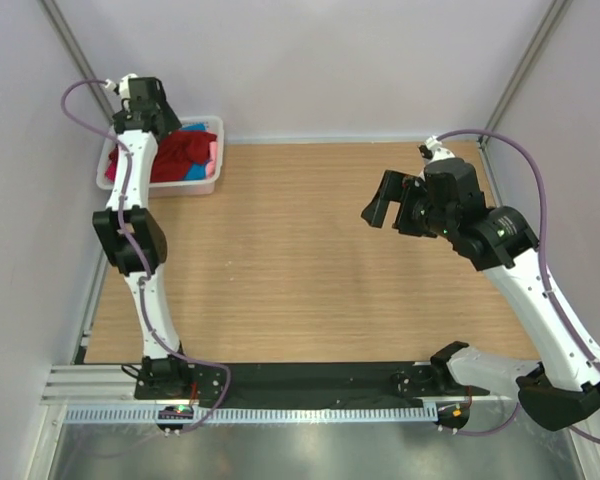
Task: Fold and stack the t-shirts
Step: Grab the tshirt from the pile, then move the tshirt to the center of the board
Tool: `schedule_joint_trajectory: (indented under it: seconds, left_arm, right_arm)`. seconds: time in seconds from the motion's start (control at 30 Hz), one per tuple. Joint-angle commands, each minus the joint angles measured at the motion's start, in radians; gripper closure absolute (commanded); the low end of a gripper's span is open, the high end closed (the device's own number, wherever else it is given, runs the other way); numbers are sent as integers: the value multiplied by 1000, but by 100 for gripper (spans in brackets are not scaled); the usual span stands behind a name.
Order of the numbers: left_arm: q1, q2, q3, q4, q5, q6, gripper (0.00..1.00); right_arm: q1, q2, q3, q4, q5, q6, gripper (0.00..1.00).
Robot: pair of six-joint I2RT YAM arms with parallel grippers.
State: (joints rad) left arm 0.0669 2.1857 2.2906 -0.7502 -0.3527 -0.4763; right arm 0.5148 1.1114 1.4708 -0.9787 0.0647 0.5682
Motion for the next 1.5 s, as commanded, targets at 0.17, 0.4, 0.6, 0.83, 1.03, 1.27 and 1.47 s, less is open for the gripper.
schedule_joint_trajectory:
  seconds: [0.17, 0.4, 0.6, 0.83, 1.03, 1.27, 1.47]
  left_arm:
    - [-3, 229, 155, 218, 138, 50, 41]
    - [-48, 30, 225, 319, 201, 100, 100]
    - [-179, -262, 184, 370, 233, 47, 100]
    - [-488, -601, -210, 290, 288, -97, 100]
    - [-648, -878, -864, 290, 307, -315, 100]
    - [-632, -937, -1204, 143, 222, -369, 72]
    - [-598, -860, -1076, -144, 169, -292, 39]
  right_arm:
    - [-4, 48, 19, 78, 29, -77, 0]
    - [-2, 149, 131, 90, -6, -102, 1]
    - [-2, 197, 238, 19, 67, -99, 1]
    - [-4, 185, 278, -123, 176, -53, 2]
    - [-6, 102, 174, -195, 201, 4, 4]
    - [-4, 47, -119, -112, 156, 24, 11]
    - [-2, 143, -173, -89, 52, -10, 23]
